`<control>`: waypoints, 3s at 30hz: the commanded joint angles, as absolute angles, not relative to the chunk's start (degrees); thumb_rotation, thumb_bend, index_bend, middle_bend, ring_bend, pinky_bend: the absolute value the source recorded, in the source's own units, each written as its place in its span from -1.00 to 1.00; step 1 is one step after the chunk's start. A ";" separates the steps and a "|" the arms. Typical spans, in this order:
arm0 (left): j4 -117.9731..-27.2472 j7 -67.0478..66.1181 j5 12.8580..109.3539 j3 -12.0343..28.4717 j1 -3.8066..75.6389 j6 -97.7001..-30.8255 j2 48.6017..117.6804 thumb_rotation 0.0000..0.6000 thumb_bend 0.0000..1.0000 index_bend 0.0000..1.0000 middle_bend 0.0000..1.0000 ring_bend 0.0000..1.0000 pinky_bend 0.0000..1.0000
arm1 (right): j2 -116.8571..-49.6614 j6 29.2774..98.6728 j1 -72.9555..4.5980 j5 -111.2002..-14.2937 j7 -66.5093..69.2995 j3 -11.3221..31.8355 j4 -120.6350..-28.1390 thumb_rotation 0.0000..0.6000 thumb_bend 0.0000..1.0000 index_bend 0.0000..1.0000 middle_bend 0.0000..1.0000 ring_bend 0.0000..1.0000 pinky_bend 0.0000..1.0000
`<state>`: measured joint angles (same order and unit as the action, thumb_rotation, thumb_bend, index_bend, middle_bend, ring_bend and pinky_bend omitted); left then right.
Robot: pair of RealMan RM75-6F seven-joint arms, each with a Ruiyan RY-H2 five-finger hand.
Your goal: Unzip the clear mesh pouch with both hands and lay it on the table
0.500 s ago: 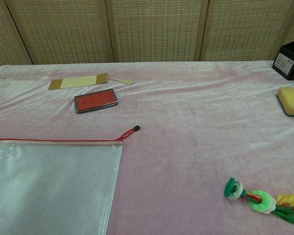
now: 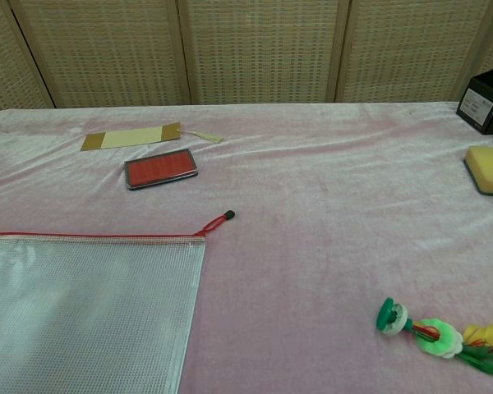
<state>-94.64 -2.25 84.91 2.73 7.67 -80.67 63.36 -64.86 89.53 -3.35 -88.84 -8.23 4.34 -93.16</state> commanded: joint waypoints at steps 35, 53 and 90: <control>-83.31 -34.93 29.07 12.92 59.43 -43.62 90.38 1.00 -0.25 -0.01 0.85 0.78 1.00 | -67.60 84.57 -5.70 -78.84 -14.27 8.16 -90.51 1.00 -1.00 -1.00 -1.00 -1.00 -1.00; -75.57 -35.20 18.40 10.91 65.96 -41.43 96.99 1.00 -0.21 0.01 0.85 0.78 1.00 | -67.25 83.59 -6.20 -78.18 -13.13 8.12 -90.31 1.00 -1.00 -1.00 -1.00 -1.00 -1.00; -70.57 -35.75 14.96 9.33 69.42 -42.78 102.06 1.00 -0.22 0.01 0.85 0.78 1.00 | -66.42 83.77 -6.25 -78.04 -11.56 7.98 -90.71 1.00 -1.00 -1.00 -1.00 -1.00 -1.00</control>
